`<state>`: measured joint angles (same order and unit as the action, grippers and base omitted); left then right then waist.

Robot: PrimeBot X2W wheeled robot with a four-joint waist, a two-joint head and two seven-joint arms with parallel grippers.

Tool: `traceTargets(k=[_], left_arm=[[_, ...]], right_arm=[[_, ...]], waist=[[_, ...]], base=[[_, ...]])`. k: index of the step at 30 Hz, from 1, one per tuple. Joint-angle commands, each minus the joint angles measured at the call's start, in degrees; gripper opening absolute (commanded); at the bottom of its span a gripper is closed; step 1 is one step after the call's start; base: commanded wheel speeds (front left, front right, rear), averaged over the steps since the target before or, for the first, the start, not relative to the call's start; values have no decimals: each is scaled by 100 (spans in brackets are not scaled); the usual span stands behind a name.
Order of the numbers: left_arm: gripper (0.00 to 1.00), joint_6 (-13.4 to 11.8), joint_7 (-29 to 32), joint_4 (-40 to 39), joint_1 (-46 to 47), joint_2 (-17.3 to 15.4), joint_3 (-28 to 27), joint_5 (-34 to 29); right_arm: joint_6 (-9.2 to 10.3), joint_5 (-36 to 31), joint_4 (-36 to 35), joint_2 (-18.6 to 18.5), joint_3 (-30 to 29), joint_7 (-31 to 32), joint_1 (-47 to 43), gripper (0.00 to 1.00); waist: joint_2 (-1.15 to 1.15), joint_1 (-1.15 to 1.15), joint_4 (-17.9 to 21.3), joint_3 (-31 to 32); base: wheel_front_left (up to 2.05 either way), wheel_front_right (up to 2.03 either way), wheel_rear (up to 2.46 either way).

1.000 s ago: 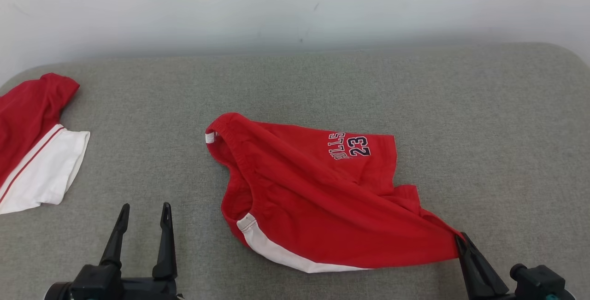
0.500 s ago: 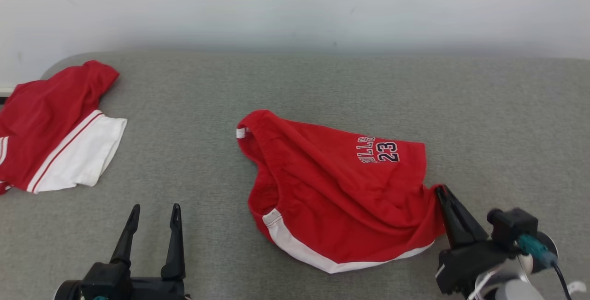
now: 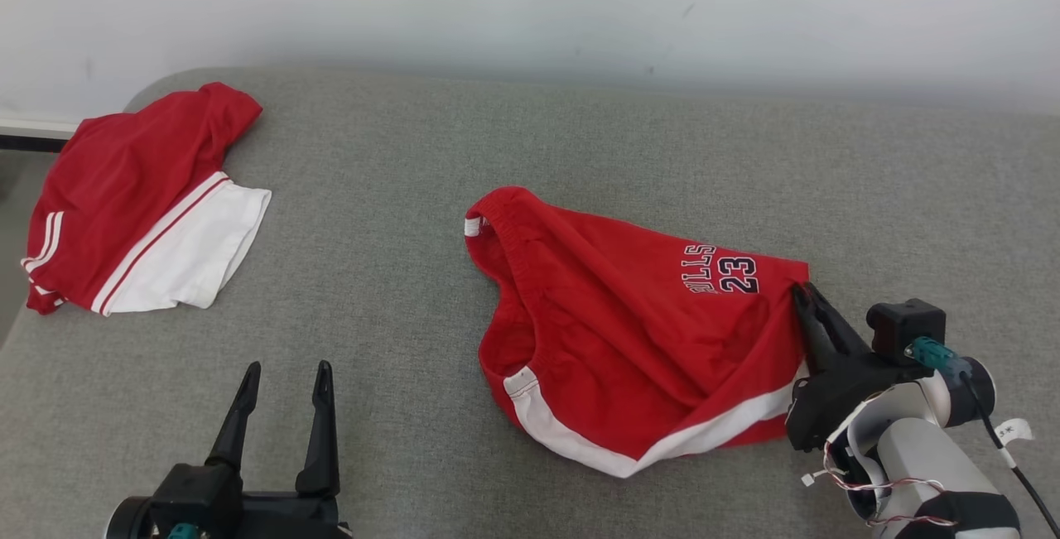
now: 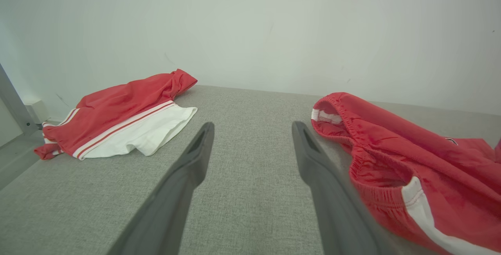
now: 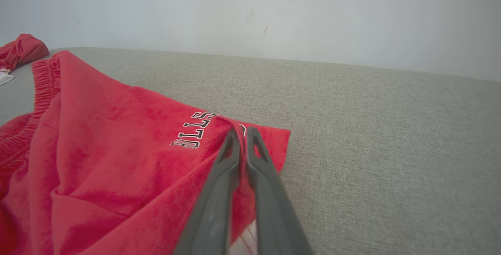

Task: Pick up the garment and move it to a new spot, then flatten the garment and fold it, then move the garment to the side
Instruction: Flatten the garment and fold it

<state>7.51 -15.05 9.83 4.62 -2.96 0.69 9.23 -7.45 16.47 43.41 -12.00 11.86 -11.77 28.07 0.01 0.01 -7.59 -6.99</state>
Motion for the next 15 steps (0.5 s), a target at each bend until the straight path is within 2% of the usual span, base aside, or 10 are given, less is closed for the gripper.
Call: traceTargets(k=[1, 4, 8, 15], left_arm=[[100, -7, -19, 22, 57, 11, 2, 13], [100, -8, -19, 26, 53, 12, -24, 22], [100, -8, -19, 6, -5, 11, -70, -1], [100, -10, -19, -36, -62, 11, -194, -41]], right_arm=[[-7, 22, 167, 17, 50, -100, 102, 100], [-7, 86, 406, 55, 85, -257, 222, 100], [-7, 119, 253, 50, 103, -342, 225, 100], [-7, -73, -1232, 10, -309, -336, -452, 100]], waist=[[-1, -1, 11, 18], [-1, -1, 74, 57], [-1, -1, 180, 105], [-1, -1, 423, 134]], base=[[0, 0, 0], [0, 0, 0], [0, 0, 0], [0, 0, 0]])
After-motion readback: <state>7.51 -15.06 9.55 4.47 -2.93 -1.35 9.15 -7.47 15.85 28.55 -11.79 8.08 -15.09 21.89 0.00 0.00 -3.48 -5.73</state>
